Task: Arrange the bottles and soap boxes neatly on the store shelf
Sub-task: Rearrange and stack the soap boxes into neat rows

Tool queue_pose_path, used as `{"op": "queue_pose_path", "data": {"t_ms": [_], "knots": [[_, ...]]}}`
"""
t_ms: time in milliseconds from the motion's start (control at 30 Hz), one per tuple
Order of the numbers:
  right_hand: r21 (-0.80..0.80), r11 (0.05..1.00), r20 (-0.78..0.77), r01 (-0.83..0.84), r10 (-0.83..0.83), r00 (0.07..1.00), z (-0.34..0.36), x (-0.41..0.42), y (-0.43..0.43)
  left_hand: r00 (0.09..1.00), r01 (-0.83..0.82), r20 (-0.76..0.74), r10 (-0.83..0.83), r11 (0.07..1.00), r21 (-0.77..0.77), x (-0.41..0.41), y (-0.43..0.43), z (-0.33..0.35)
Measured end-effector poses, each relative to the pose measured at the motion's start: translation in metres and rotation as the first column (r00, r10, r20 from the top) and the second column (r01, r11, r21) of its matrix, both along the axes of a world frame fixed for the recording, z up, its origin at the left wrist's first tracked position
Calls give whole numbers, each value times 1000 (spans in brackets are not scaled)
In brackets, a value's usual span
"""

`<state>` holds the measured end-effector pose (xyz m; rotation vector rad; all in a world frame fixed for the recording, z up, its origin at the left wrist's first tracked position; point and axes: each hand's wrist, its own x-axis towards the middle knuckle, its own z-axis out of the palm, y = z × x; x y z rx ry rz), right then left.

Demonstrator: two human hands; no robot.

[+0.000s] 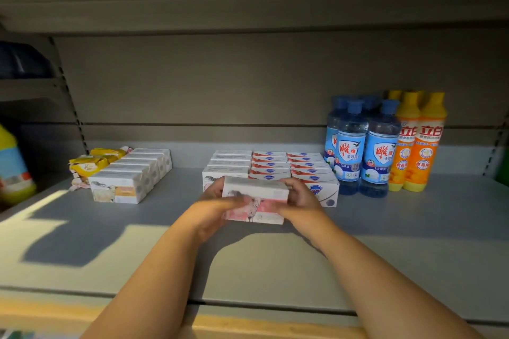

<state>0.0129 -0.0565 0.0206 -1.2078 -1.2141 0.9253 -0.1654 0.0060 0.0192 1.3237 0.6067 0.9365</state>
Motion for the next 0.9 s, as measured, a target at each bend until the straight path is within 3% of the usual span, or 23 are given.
{"op": "queue_pose_path", "data": {"t_ms": [100, 167, 267, 367, 467, 600, 733, 800, 900], "knots": [[254, 967, 201, 29, -82, 976, -4, 5, -2, 985, -138, -65, 160, 955, 260, -5, 2, -2], [433, 900, 346, 50, -217, 913, -5, 3, -1, 965, -249, 6, 264, 903, 349, -1, 1, -2], [580, 813, 382, 59, -335, 862, -5, 1, 2, 946, -275, -11, 323, 823, 497, -2, 5, 5], [458, 889, 338, 19, -194, 921, -8, -4, 1, 981, -30, -164, 103, 917, 398, -21, 13, 16], [277, 957, 407, -91, -31, 913, -15, -16, 3, 997, 27, -69, -17, 990, 137, -34, 17, 17], [119, 977, 509, -179, 95, 855, -24, -23, 10, 983, -171, -73, 168, 985, -29, -45, 31, 6], [1, 986, 648, -167, 126, 751, -32, -10, 15, 927, -370, -124, 353, 915, -162, -55, 54, -6], [-25, 989, 687, -146, 123, 716, -34, -8, 17, 873, -481, -191, 449, 859, -176, -56, 69, -9], [-44, 988, 718, -149, 135, 683, -33, -8, 18, 762, -615, -306, 570, 786, -69, -53, 83, -10]]}}
